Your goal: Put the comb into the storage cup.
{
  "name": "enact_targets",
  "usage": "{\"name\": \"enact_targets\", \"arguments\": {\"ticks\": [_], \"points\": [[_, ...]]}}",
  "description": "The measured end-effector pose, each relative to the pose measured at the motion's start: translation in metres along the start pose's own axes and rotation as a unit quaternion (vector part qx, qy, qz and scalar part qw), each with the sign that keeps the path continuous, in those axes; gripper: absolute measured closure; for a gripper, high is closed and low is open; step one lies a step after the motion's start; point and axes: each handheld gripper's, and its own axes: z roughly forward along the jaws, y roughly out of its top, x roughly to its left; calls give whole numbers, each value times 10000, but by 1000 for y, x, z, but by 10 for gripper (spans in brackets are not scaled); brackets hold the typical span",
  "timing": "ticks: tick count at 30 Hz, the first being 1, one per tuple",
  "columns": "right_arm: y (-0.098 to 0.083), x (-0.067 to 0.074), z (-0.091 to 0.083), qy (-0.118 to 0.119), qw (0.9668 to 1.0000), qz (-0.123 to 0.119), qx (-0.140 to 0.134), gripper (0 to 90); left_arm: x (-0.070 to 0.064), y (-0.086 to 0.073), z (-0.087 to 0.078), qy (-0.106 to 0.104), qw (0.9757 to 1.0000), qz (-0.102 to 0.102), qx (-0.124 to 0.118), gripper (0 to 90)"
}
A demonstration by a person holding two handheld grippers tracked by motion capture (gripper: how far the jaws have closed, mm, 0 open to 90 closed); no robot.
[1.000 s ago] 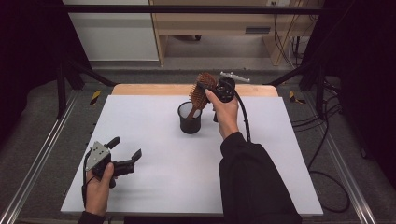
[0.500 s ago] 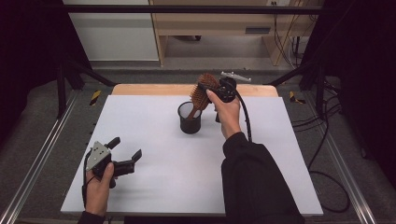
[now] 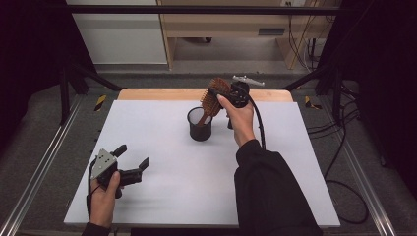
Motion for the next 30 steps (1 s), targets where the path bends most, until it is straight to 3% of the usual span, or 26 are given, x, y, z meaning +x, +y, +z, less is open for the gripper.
{"name": "enact_targets", "arguments": {"ticks": [12, 30], "points": [[3, -1, -3, -197, 9998, 21, -73, 250, 0, 0, 0, 4, 10000, -2, 4, 28], [8, 3, -10, -270, 9996, -20, -93, 141, 0, 0, 0, 22, 10000, -6, 9, 27]]}}
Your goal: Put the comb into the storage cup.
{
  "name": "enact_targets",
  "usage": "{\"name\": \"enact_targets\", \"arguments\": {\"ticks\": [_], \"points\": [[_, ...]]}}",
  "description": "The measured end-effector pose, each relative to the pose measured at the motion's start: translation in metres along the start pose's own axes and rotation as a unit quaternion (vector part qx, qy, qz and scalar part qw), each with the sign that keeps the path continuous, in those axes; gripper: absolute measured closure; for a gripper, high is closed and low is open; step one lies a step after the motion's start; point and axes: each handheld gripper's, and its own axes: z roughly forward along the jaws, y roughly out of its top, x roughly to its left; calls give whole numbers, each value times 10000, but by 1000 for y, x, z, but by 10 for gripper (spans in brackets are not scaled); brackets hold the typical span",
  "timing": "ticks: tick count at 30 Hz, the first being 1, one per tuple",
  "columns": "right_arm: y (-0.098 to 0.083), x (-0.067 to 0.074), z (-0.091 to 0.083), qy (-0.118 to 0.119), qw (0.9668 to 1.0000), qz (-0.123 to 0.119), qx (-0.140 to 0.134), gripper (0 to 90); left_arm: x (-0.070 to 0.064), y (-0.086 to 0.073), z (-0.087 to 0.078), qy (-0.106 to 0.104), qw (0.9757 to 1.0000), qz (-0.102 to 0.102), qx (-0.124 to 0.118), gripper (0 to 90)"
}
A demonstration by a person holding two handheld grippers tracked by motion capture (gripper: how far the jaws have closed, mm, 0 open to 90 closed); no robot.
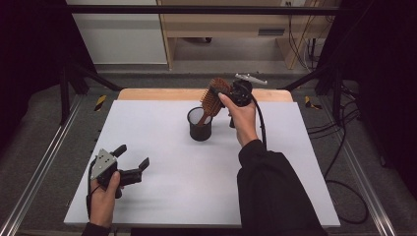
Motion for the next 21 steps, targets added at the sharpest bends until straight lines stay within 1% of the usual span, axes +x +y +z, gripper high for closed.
{"name": "enact_targets", "arguments": {"ticks": [3, 7, 13, 21], "points": [[1, 1, -2, 2, 10000, -4, 3, 135, 0, 0, 0, 5, 10000, -1, -1, 26], [3, 2, -5, -20, 9999, -104, -4, 136, 0, 0, 0, 8, 10000, -5, 3, 26], [5, 4, -9, -13, 9999, -102, -54, 101, 0, 0, 0, 12, 10000, -2, 3, 26], [6, 3, -12, -122, 9996, -229, -61, 85, 0, 0, 0, 17, 10000, -4, 5, 26]]}}
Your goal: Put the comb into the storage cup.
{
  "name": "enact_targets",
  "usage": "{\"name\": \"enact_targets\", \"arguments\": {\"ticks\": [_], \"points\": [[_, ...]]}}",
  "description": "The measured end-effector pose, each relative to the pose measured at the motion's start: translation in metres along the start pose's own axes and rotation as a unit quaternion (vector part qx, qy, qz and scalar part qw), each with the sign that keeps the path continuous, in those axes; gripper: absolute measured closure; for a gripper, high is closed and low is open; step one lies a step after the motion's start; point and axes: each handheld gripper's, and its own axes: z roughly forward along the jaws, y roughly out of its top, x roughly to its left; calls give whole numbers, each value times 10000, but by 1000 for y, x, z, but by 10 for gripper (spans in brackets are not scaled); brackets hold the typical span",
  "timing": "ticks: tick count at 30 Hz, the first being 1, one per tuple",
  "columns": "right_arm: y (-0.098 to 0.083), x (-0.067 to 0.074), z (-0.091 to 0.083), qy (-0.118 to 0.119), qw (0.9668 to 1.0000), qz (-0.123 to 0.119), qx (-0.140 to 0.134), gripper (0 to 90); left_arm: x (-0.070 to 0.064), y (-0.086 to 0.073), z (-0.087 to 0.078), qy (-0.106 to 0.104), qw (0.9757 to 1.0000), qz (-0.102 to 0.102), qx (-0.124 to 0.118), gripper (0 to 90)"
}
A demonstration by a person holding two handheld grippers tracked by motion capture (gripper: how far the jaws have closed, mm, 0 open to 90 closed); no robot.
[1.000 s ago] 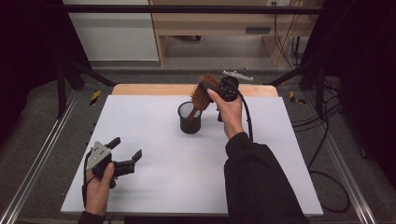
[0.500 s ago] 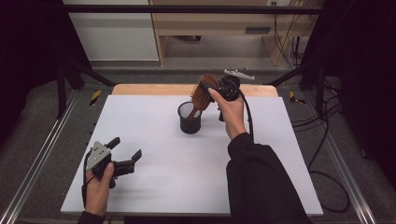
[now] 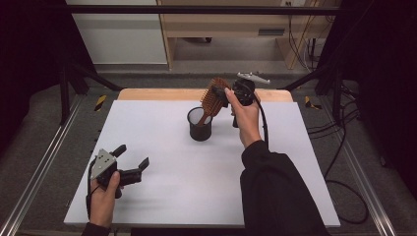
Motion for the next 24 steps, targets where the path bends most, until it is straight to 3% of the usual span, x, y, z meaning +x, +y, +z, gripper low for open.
{"name": "enact_targets", "arguments": {"ticks": [24], "points": [[4, 1, -8, -164, 9995, -281, -7, 89, 3, 0, -2, 37, 10000, -67, -21, 25]]}}
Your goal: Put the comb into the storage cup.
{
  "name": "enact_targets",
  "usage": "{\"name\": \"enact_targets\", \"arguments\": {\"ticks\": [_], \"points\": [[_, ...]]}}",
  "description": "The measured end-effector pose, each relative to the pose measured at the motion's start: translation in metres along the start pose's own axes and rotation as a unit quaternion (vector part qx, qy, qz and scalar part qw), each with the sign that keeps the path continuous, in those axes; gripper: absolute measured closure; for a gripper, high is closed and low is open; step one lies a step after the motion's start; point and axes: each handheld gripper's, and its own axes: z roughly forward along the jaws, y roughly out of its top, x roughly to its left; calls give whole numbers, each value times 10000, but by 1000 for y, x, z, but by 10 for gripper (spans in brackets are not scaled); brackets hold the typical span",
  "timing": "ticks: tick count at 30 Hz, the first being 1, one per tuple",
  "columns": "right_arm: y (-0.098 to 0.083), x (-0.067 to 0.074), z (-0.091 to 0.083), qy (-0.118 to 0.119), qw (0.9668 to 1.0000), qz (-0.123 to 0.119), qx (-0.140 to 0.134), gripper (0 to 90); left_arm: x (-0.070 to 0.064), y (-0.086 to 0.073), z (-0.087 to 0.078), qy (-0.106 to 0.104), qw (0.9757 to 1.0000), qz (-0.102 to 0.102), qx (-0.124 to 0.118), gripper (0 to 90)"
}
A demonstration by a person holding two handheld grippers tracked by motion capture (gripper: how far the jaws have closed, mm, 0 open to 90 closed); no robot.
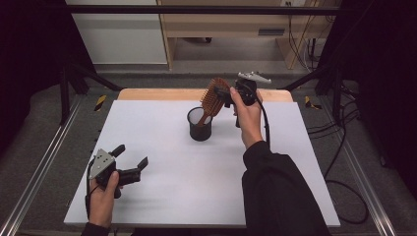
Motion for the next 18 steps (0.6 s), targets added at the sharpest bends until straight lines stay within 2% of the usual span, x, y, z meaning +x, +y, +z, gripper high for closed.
{"name": "enact_targets", "arguments": {"ticks": [6, 12, 18], "points": [[3, 0, -10, -137, 9997, -177, -40, 71, 2, 0, -1, 91, 10000, 0, 6, 25], [8, 4, -21, -255, 9980, -467, -337, 60, 3, 0, -2, 98, 10000, -17, 9, 25], [11, 5, -30, -273, 9964, -606, -526, 59, 4, 0, -3, 162, 9999, -8, 8, 26]]}}
